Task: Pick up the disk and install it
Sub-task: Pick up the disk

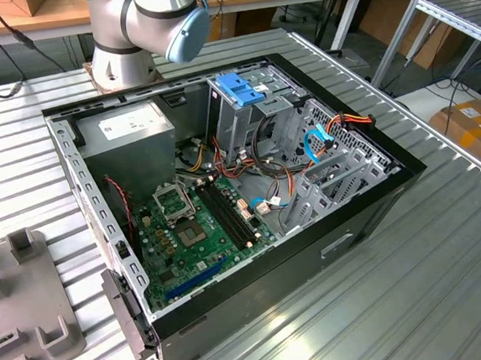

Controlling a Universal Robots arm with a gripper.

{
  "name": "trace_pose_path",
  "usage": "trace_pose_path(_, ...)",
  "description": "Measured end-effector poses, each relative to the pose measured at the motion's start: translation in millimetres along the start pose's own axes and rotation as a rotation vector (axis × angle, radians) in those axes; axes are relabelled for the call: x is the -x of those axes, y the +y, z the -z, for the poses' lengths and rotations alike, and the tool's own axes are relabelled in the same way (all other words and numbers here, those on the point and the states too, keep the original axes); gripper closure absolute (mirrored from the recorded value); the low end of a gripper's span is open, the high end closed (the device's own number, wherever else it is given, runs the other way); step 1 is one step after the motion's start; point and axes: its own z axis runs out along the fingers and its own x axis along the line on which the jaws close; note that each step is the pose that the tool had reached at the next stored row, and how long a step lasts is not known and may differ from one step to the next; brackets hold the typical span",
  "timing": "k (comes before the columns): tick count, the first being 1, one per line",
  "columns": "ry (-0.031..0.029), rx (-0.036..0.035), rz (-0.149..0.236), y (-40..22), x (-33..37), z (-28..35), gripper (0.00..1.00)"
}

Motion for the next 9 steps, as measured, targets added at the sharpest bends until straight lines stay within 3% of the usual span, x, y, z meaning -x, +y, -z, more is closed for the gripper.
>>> trace_pose_path(9, 0.0000, 0.0000, 0.000, 0.1, -0.3, 17.8, 0.64)
